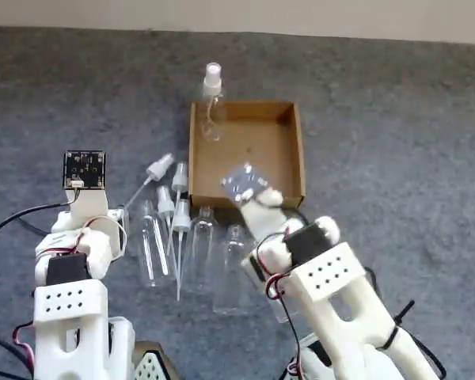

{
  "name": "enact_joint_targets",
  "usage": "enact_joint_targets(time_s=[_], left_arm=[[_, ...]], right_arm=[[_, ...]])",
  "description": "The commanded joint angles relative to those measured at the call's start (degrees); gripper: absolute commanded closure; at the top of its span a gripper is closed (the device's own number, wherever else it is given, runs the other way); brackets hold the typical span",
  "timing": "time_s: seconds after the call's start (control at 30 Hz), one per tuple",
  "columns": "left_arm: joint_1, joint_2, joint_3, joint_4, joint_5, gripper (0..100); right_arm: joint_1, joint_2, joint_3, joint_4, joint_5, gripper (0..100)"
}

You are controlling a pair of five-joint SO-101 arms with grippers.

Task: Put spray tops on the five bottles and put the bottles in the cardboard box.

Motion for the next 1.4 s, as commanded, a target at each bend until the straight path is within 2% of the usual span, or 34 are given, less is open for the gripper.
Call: enact_joint_targets(time_s=[0.0,0.23,0.47,0.7,0.83,1.07,1.23,1.37], left_arm=[[-0.57,-0.84,-0.13,-1.23,-0.09,85],[-0.57,-0.84,-0.13,-1.23,-0.09,85],[-0.57,-0.84,-0.13,-1.23,-0.09,85],[-0.57,-0.84,-0.13,-1.23,-0.09,85],[-0.57,-0.84,-0.13,-1.23,-0.09,85],[-0.48,-0.75,-0.13,-1.23,-0.09,85],[-0.48,-0.66,-0.13,-1.23,-0.09,85],[-0.4,-0.57,-0.13,-1.23,-0.09,85]], right_arm=[[-1.1,1.45,7.69,-8.22,0.26,67.3],[-1.01,9.27,8.66,-17.89,-2.73,67.6],[1.27,12.53,8.92,-20.26,-3.43,81.7],[10.24,12.44,11.12,-18.15,-2.9,91.4],[16.04,12.35,10.42,-11.91,2.99,93.9],[30.64,13.05,-3.74,-3.56,11.16,93.9],[40.4,13.58,-12.18,-3.38,13.71,93.7],[43.82,21.14,-17.54,-7.43,13.71,93.7]])
